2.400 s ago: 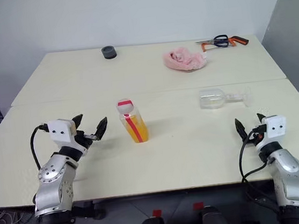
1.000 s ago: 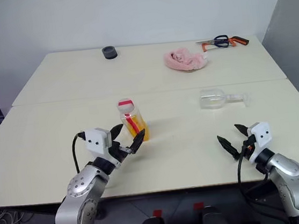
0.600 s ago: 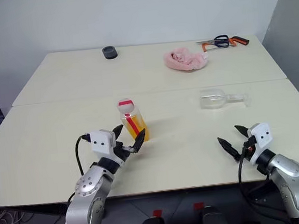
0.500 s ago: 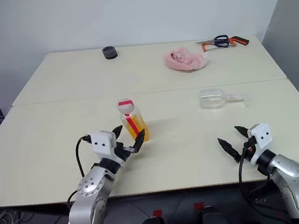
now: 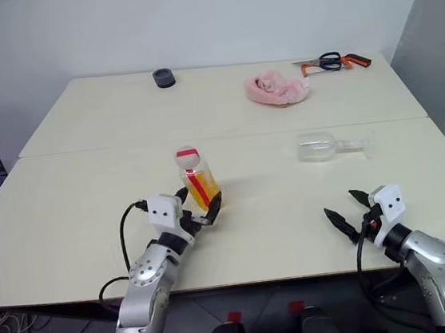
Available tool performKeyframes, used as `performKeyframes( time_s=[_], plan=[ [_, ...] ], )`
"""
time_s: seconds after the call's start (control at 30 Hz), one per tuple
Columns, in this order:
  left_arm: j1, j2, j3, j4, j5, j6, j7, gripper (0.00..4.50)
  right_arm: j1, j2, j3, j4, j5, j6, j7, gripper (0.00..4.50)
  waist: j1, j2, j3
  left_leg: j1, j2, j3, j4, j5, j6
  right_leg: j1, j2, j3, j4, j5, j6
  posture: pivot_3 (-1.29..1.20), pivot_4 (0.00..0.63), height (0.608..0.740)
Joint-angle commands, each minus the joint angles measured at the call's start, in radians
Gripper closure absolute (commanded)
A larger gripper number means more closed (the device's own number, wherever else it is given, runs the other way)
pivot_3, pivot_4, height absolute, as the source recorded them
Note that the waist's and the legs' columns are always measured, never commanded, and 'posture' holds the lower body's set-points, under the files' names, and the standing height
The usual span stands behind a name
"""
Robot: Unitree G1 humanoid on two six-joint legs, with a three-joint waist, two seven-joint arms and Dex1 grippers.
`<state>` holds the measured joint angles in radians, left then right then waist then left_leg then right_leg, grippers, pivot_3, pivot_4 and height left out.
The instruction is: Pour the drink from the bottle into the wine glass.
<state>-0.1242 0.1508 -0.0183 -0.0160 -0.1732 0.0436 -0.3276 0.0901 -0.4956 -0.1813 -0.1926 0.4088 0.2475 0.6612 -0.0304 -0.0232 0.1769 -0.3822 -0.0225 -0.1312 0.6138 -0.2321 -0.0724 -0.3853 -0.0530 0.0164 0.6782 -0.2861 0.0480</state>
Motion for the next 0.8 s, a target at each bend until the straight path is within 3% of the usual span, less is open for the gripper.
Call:
performKeyframes(
  time_s=[0.03, 0.7, 0.8],
  plan=[
    [-0.020, -0.014, -0.024, 0.006, 0.011, -0.032, -0.012, 0.01, -0.004, -0.013, -0.015, -0.038, 0.014, -0.001, 0.012, 0.00, 0.000, 0.000, 0.000, 0.000, 0.000, 0.000, 0.000, 0.000, 0.000, 0.000, 0.000, 0.000, 0.000, 0.000, 0.000, 0.00, 0.150, 0.740],
    [-0.098, -0.032, 0.023, 0.038, 0.045, -0.044, 0.078, 0.01, -0.022, -0.017, -0.015, -0.020, 0.006, -0.004, 0.017, 0.00, 0.001, 0.000, 0.000, 0.000, 0.000, 0.000, 0.000, 0.000, 0.000, 0.000, 0.000, 0.000, 0.000, 0.000, 0.000, 0.00, 0.150, 0.740],
    [-0.109, -0.021, 0.034, 0.037, 0.042, -0.038, 0.076, 0.57, -0.030, -0.011, -0.007, -0.016, 0.002, -0.006, 0.014, 0.00, 0.000, 0.000, 0.000, 0.000, 0.000, 0.000, 0.000, 0.000, 0.000, 0.000, 0.000, 0.000, 0.000, 0.000, 0.000, 0.00, 0.150, 0.740]
  ],
)
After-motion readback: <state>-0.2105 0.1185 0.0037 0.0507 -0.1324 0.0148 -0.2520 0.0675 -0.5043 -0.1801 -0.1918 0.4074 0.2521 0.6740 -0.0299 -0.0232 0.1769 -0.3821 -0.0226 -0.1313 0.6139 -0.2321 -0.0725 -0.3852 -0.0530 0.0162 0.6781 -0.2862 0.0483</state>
